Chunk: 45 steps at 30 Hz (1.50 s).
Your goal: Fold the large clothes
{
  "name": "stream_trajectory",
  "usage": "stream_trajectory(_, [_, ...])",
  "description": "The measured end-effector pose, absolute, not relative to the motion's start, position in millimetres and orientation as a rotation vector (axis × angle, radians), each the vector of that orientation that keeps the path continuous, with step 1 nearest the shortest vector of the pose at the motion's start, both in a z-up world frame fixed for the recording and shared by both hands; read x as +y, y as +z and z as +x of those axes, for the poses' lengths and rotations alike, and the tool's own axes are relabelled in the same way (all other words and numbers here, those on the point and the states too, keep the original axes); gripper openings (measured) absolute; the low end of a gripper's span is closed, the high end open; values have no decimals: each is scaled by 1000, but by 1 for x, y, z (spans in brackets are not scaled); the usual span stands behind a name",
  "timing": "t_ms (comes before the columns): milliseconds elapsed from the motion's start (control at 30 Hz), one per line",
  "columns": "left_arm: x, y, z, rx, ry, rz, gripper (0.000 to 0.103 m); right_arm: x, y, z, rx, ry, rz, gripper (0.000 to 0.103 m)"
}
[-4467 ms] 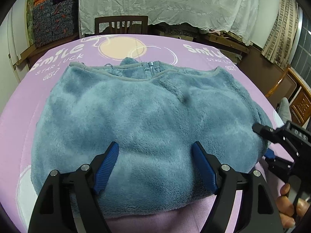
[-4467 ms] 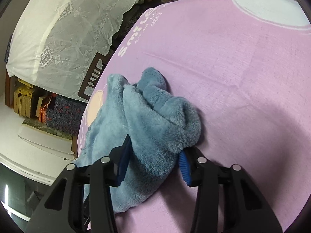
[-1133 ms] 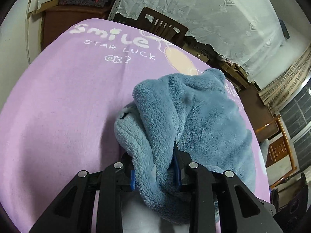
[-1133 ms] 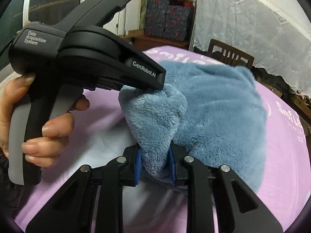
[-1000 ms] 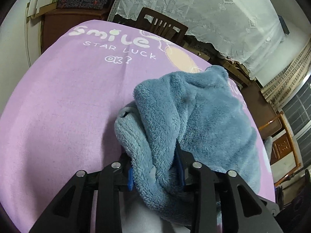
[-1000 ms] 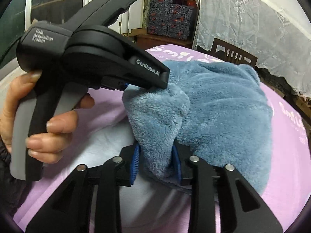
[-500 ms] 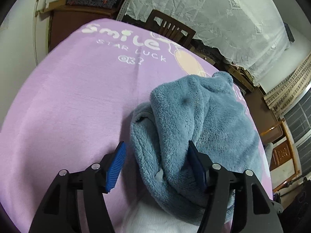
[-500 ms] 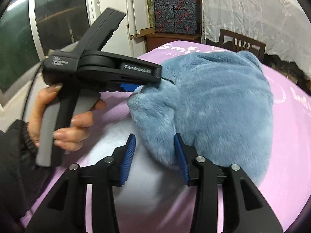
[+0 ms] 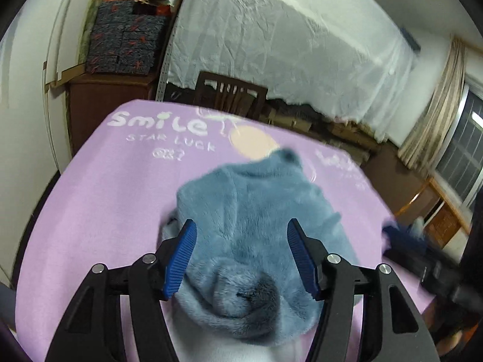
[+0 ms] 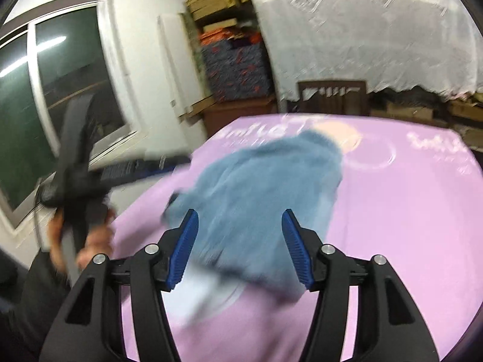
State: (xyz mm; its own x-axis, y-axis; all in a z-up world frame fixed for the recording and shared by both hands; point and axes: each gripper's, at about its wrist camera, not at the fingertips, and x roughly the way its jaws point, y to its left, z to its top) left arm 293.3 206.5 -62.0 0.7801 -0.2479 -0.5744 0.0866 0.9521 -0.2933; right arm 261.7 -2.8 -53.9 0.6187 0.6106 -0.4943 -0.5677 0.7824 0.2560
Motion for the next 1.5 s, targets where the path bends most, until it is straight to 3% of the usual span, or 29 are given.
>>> stream_trajectory(167, [186, -91, 303, 736, -140, -136, 63, 15, -50, 314, 615, 630, 73, 49])
stream_trajectory(333, [175, -103, 303, 752, -119, -57, 63, 25, -87, 353, 737, 595, 90, 40])
stream_trajectory(767, [157, -114, 303, 739, -91, 51, 64, 9, -129, 353, 774, 619, 102, 40])
stream_trajectory(1500, [155, -83, 277, 645, -62, 37, 70, -26, -107, 340, 736, 657, 233, 48])
